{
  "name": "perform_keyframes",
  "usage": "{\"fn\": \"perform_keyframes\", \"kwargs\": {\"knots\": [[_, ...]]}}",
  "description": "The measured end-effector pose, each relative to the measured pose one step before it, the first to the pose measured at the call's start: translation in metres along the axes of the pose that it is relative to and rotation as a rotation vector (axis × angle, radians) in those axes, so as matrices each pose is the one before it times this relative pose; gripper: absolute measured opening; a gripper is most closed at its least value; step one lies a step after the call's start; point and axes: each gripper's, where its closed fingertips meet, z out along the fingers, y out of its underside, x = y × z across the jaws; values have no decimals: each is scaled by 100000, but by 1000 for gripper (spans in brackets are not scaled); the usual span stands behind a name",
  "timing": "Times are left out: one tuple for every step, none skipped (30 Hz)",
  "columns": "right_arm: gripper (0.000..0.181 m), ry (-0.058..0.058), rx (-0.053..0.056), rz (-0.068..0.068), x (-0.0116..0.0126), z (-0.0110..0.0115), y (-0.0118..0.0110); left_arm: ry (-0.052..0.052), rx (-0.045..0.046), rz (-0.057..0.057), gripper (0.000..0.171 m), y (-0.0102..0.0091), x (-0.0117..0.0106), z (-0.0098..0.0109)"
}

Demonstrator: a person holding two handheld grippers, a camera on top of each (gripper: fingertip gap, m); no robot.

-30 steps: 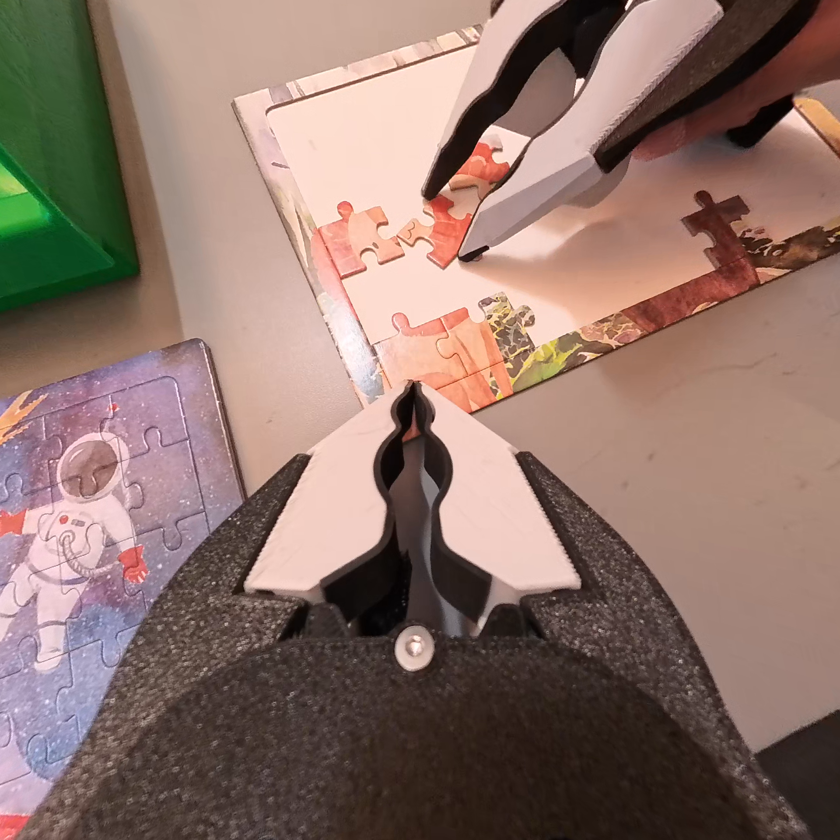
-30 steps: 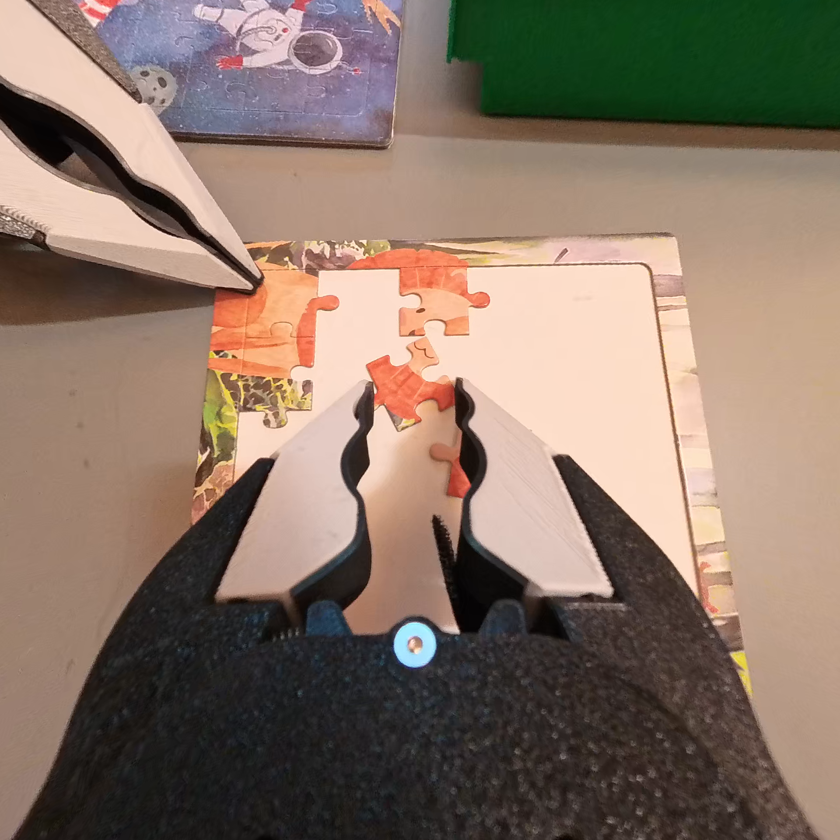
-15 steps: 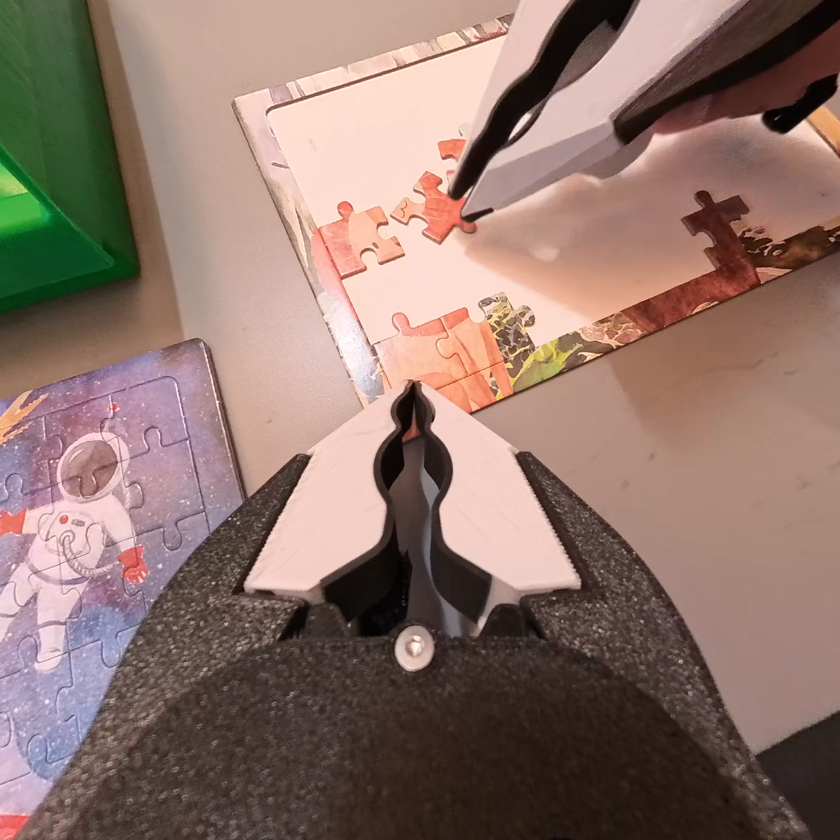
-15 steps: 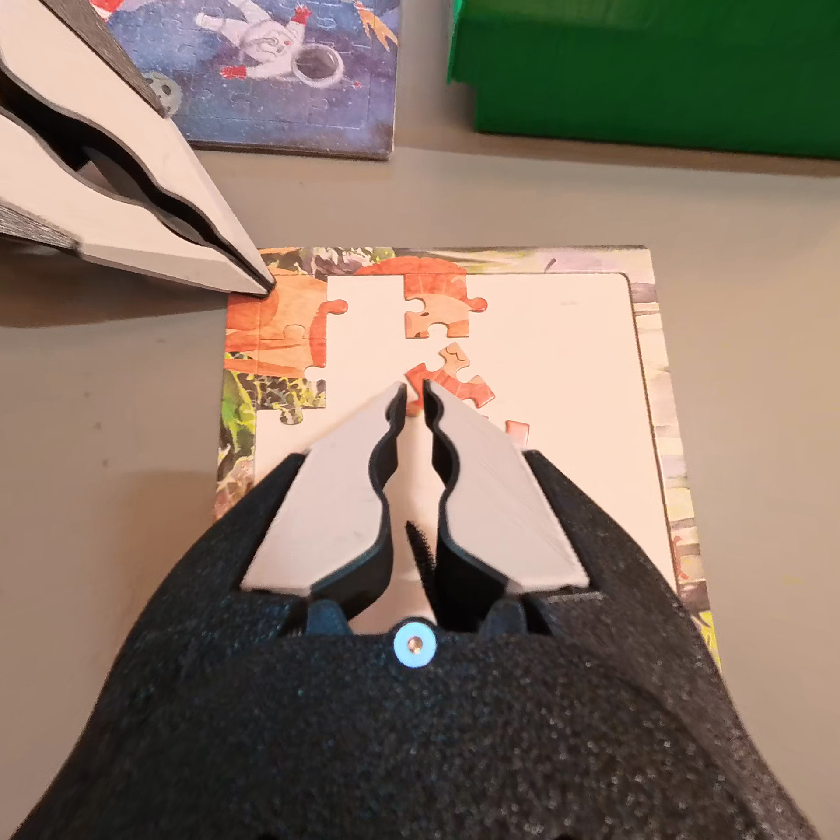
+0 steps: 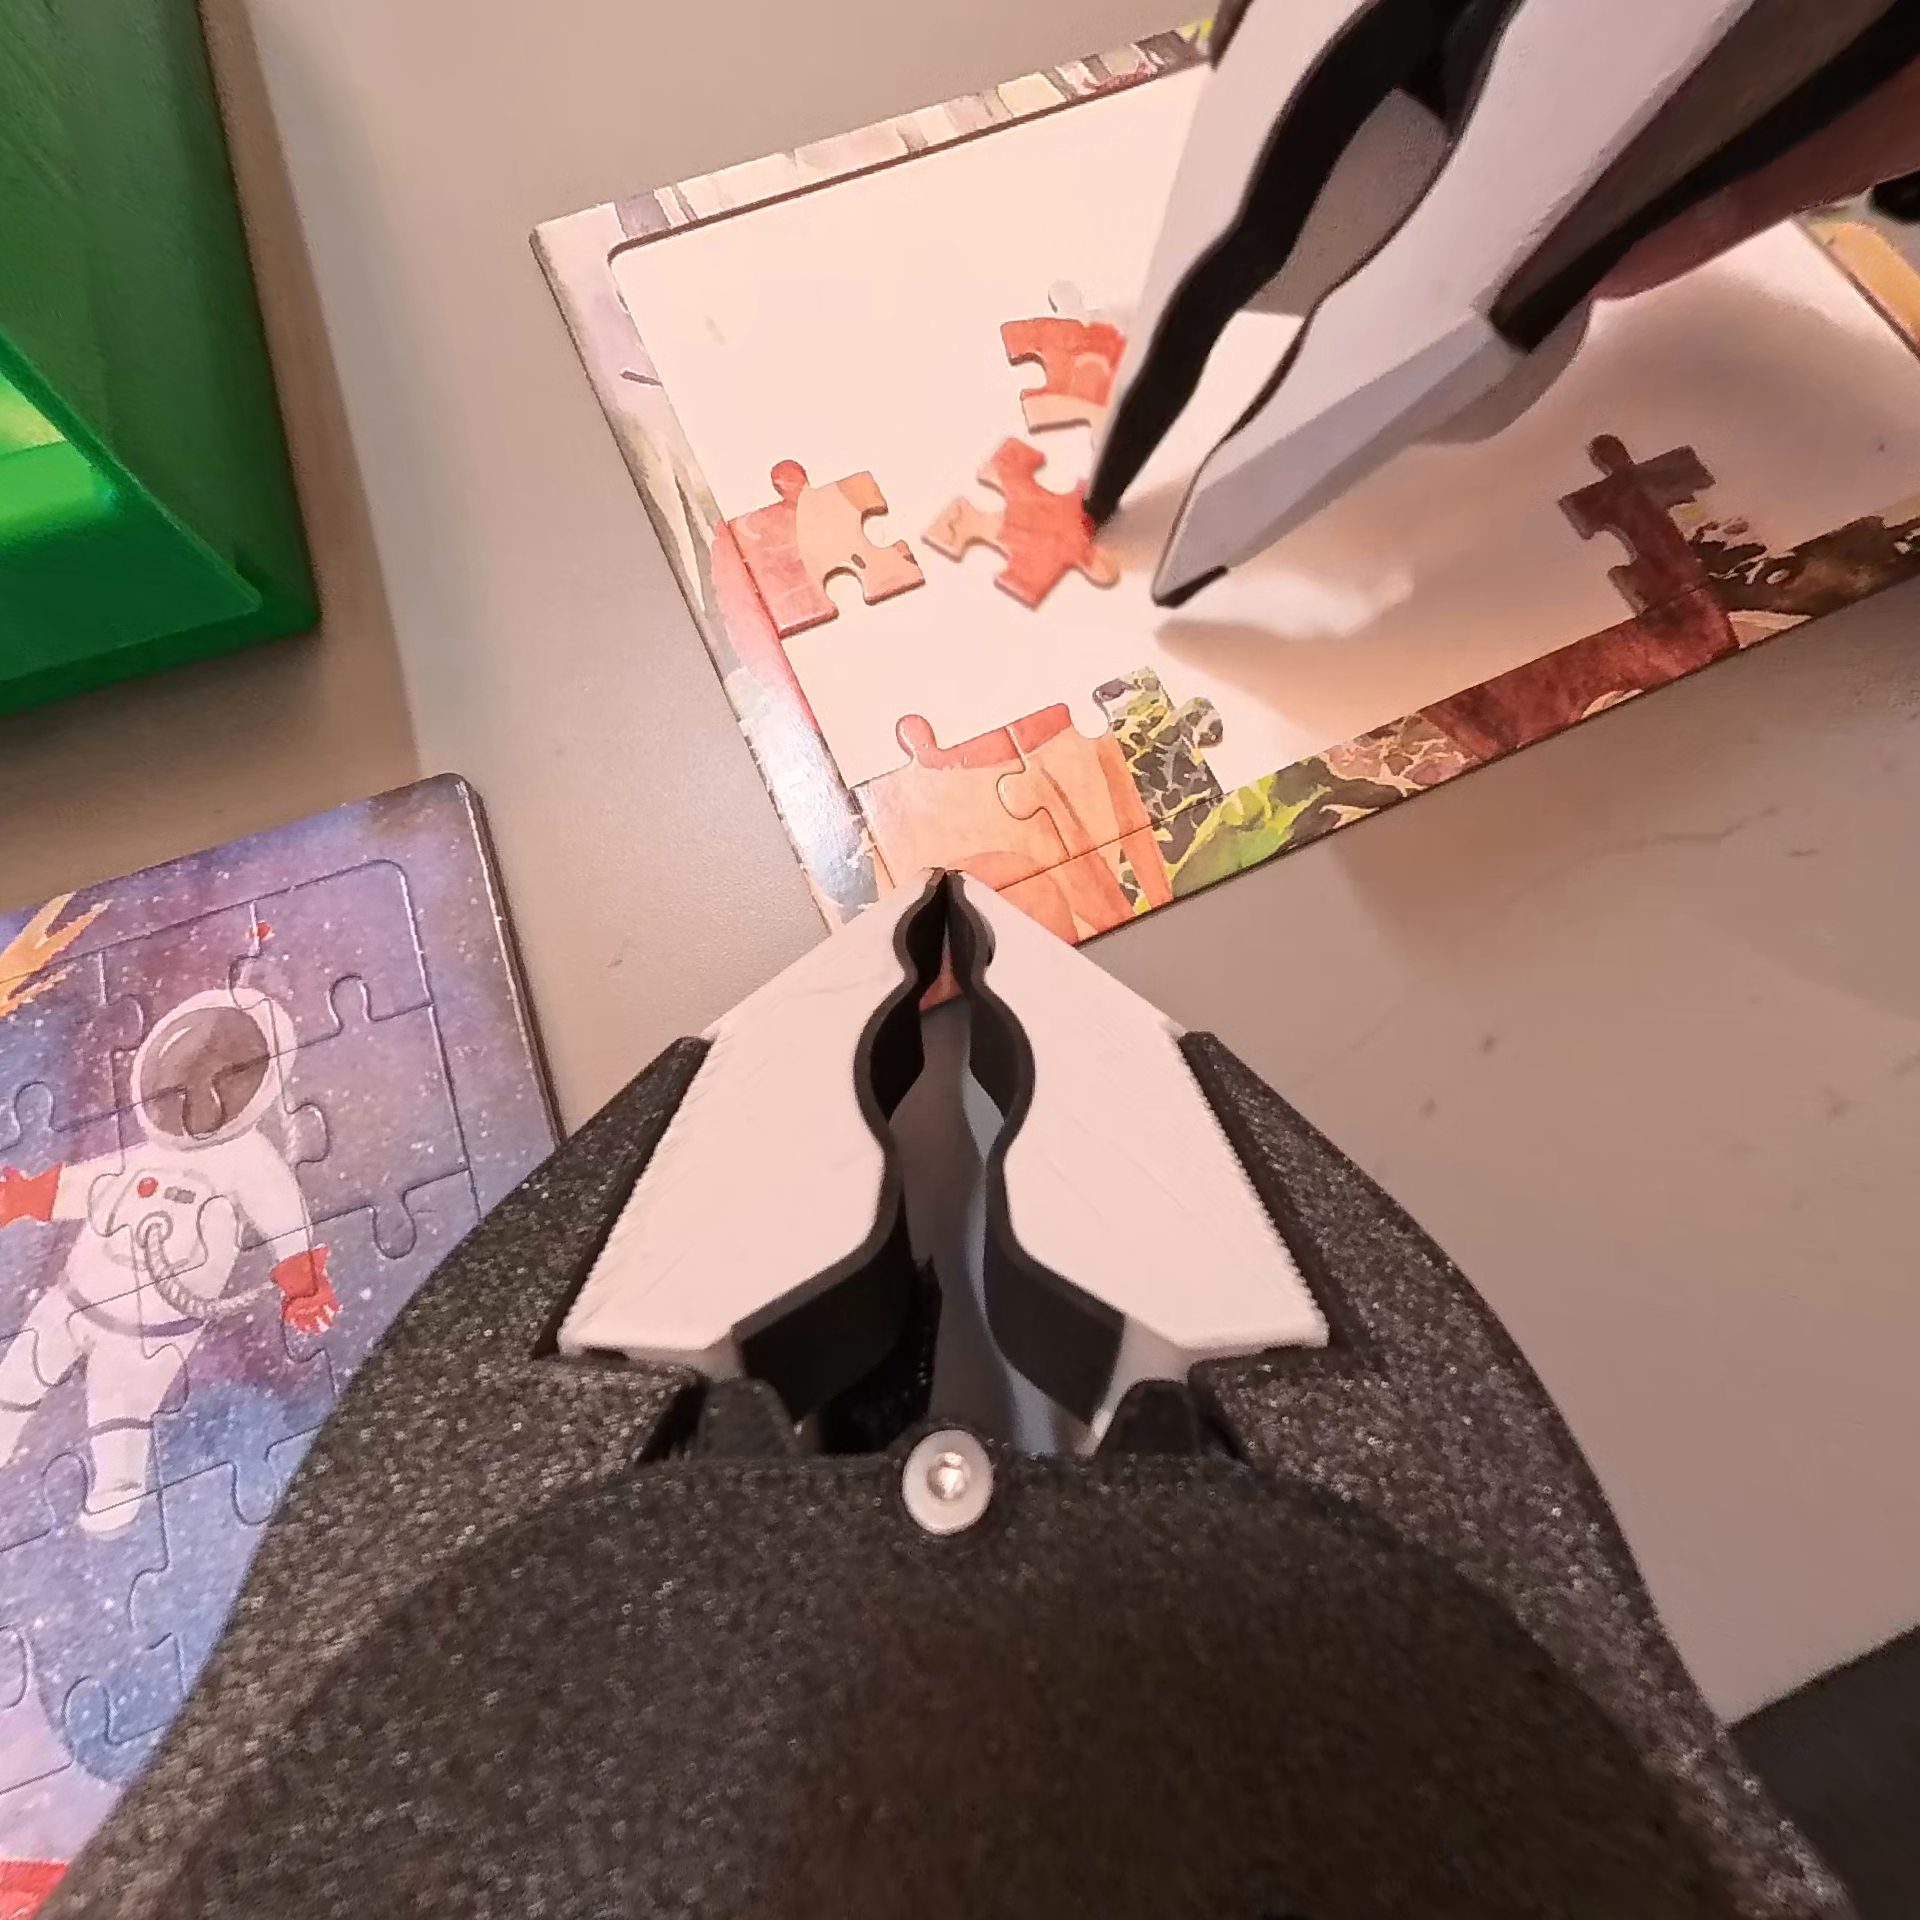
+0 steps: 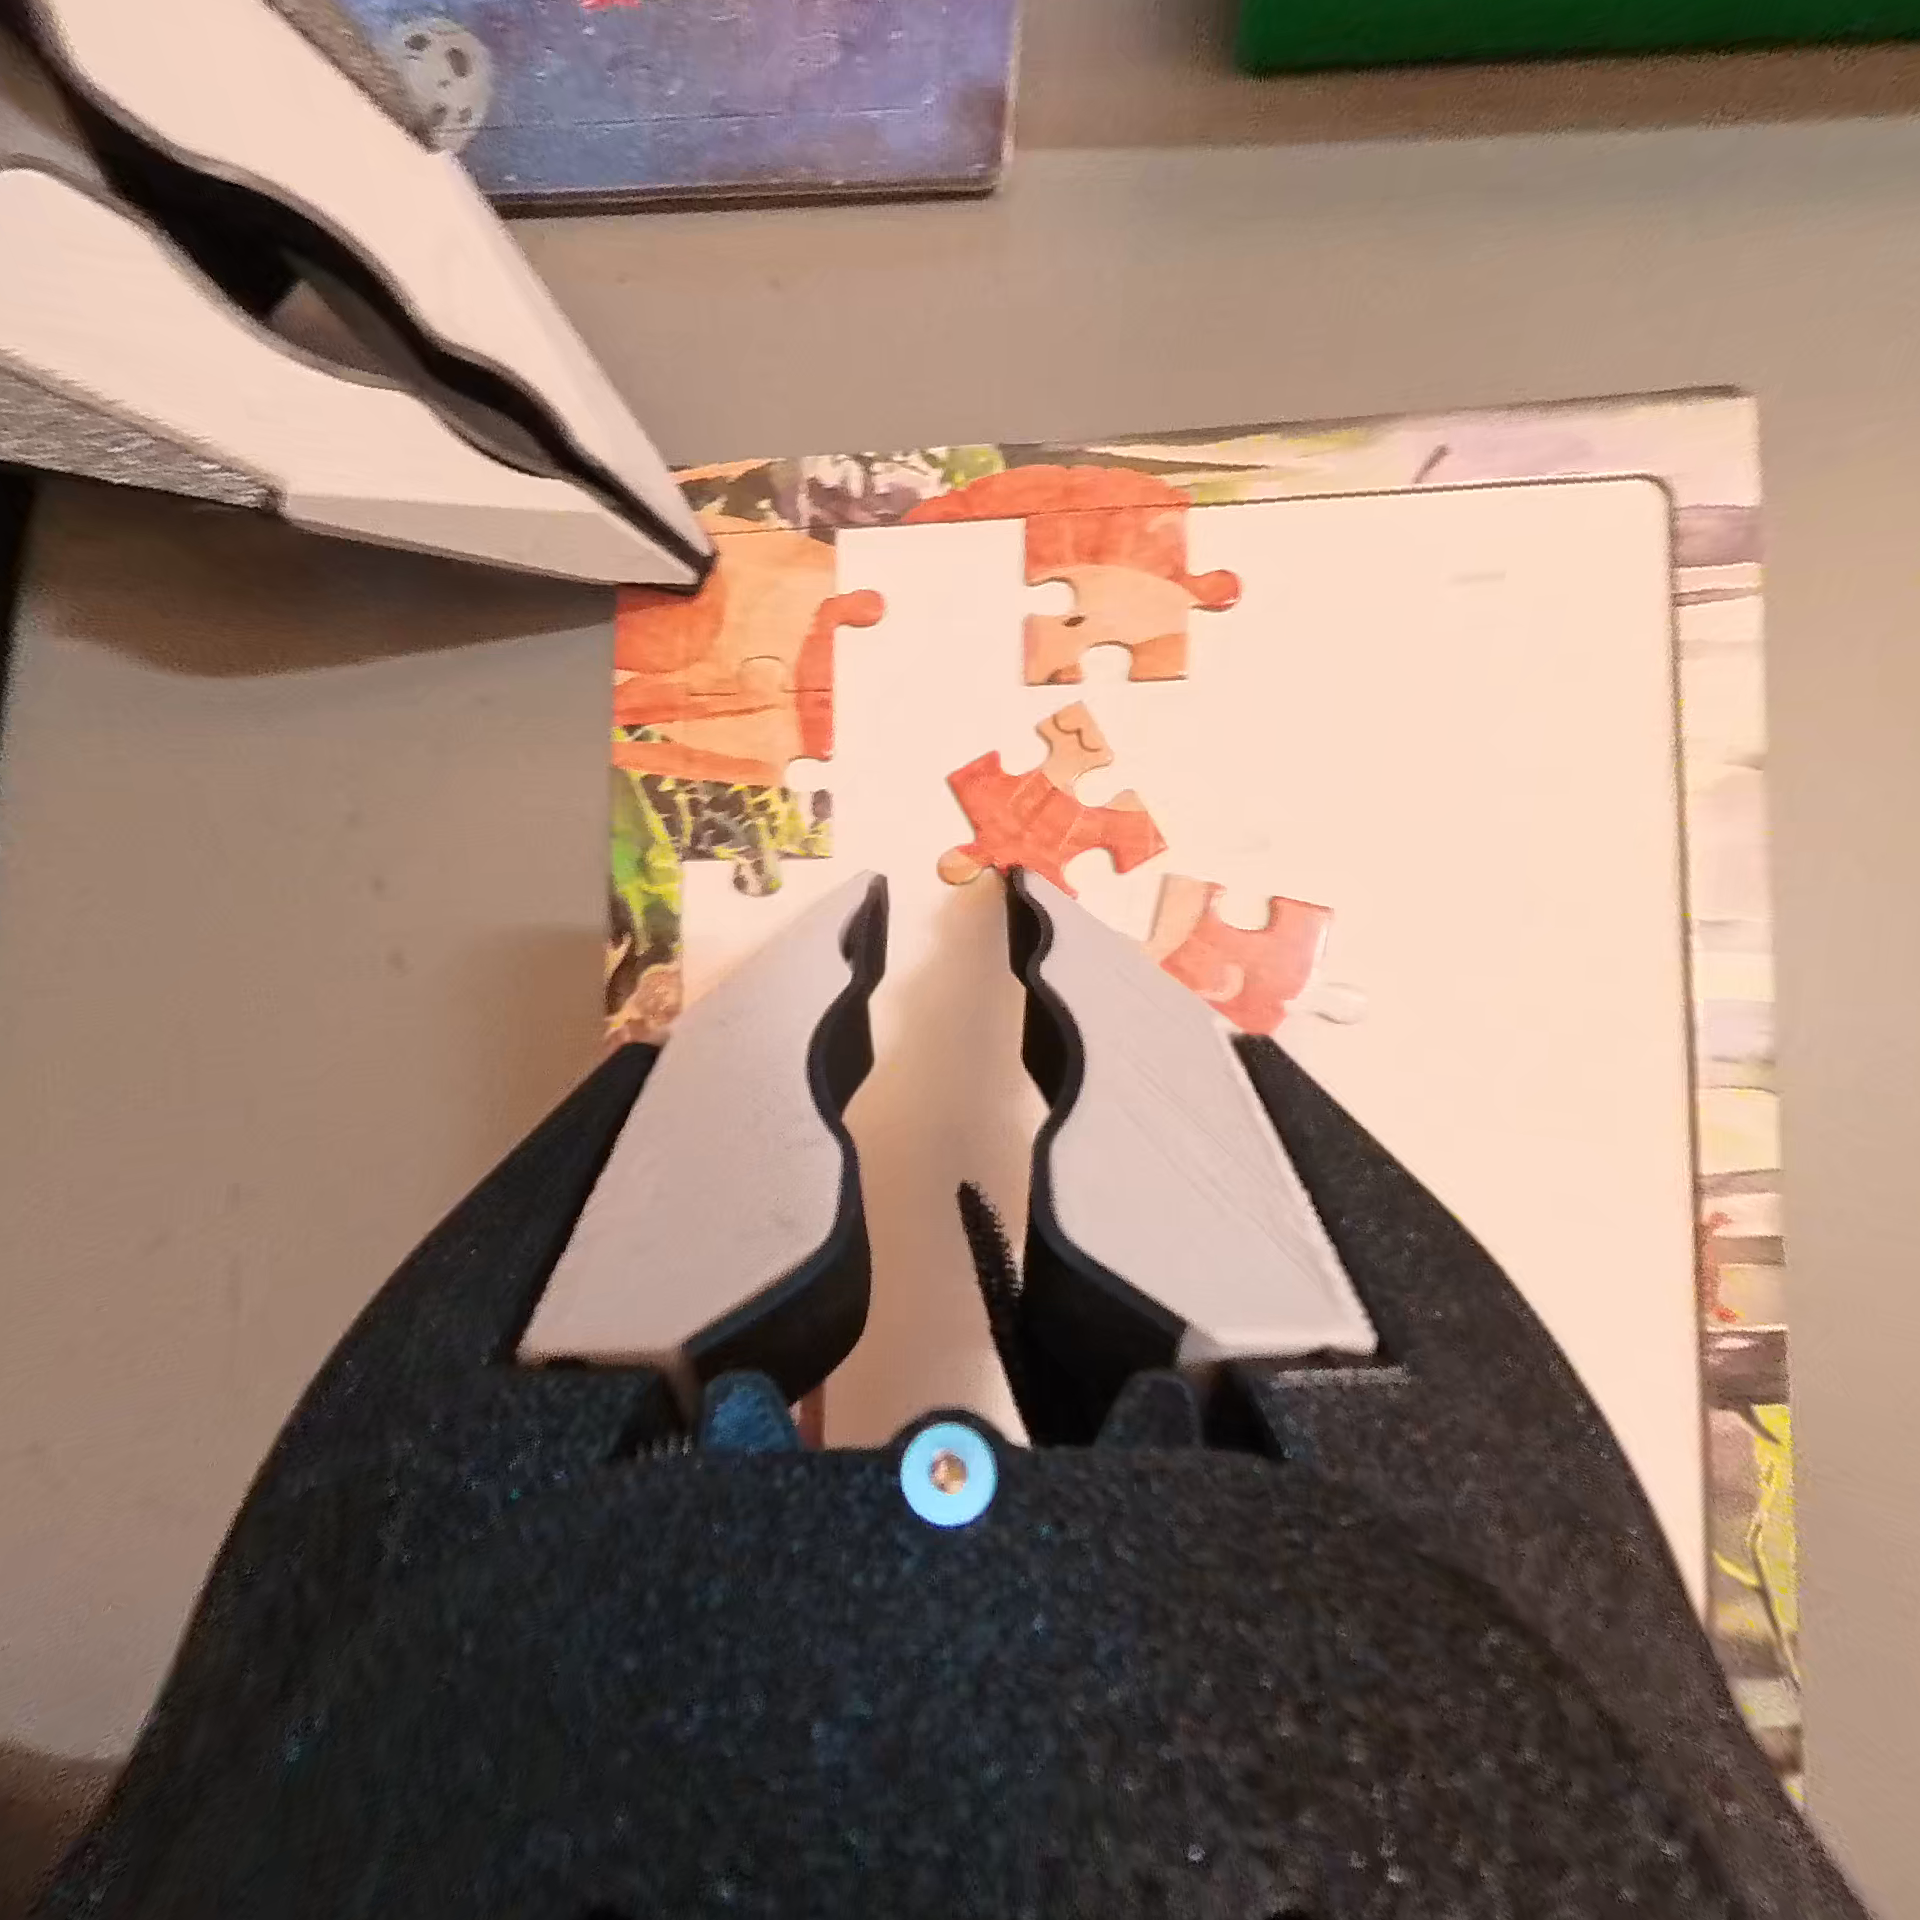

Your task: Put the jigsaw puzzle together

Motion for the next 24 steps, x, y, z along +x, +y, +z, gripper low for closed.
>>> {"fn": "perform_keyframes", "kwargs": {"knots": [[23, 1460, -234, -910, 88, -162, -76, 14, 4, -13, 0, -1, 3, 0], [24, 2719, 790, -2640, 352, -253, -299, 26, 4, -24, 0, -5, -2, 5], [27, 1584, 853, -3433, 320, -296, -361, 54, -6, -53, 0, -11, 4, -3], [28, 197, 121, -2928, 252, -220, -318, 79, -11, -76, 0, -2, -5, 3], [31, -1960, -3069, -3730, -45, 4, -7, 130, 4, -138, 0, 1, 0, -2], [35, -17, -5392, -5043, 243, 143, 142, 174, 25, -181, 0, -6, 1, 4], [36, -49, -5103, -5730, 239, 190, 46, 166, 25, -170, 0, 3, 1, -6], [39, -2544, -4642, -5056, -121, 202, 0, 152, 19, -157, 0, 4, -2, -7], [40, -1662, -4006, -3542, 43, 202, -40, 141, 15, -155, 0, 7, 2, 5], [40, -1094, -4090, -3136, 92, 223, 79, 97, 4, -112, 0, -4, 0, 4], [40, -682, -3237, -2669, 63, 206, 59, 62, -1, -63, 0, 1, -1, -1], [40, -227, -2229, -1977, 75, 160, -2, 77, -4, -84, 0, 1, 3, -1], [40, -580, -1290, -1365, -10, 143, -59, 108, 0, -115, 0, 1, -5, -2], [40, -903, -566, -738, -97, 145, -82, 140, 0, -151, 0, 1, 2, -2], [41, 522, -759, -259, 117, 114, 40, 168, 7, -182, 0, -4, 0, 2], [42, 1229, 435, 601, 249, -89, -61, 148, 10, -157, 0, 0, 4, -2], [42, 863, 1556, 802, 194, -175, -155, 122, 13, -128, 0, 4, 6, -6], [42, -1031, 1569, 1245, -95, -114, -156, 81, 11, -83, 0, 11, -4, 0], [42, -1533, 75, 1252, -181, 45, 42, 23, 5, -17, 0, -5, -3, 5], [44, -652, -1509, 1017, -79, 202, 272, 2, 4, 12, 0, 4, 7, -4], [48, -1508, -2005, 1239, -178, 271, 333, 16, 2, -12, 0, 5, -3, -6], [49, -1882, 1589, 2485, -130, 25, -227, 38, 6, -38, 0, -5, 0, 5], [48, 251, 307, 361, 62, 17, -31, 30, 1, -35, 0, 5, 0, -6], [47, 683, -82, -591, 27, 12, 23, 8, -1, -6, 0, 0, 2, 0]]}}
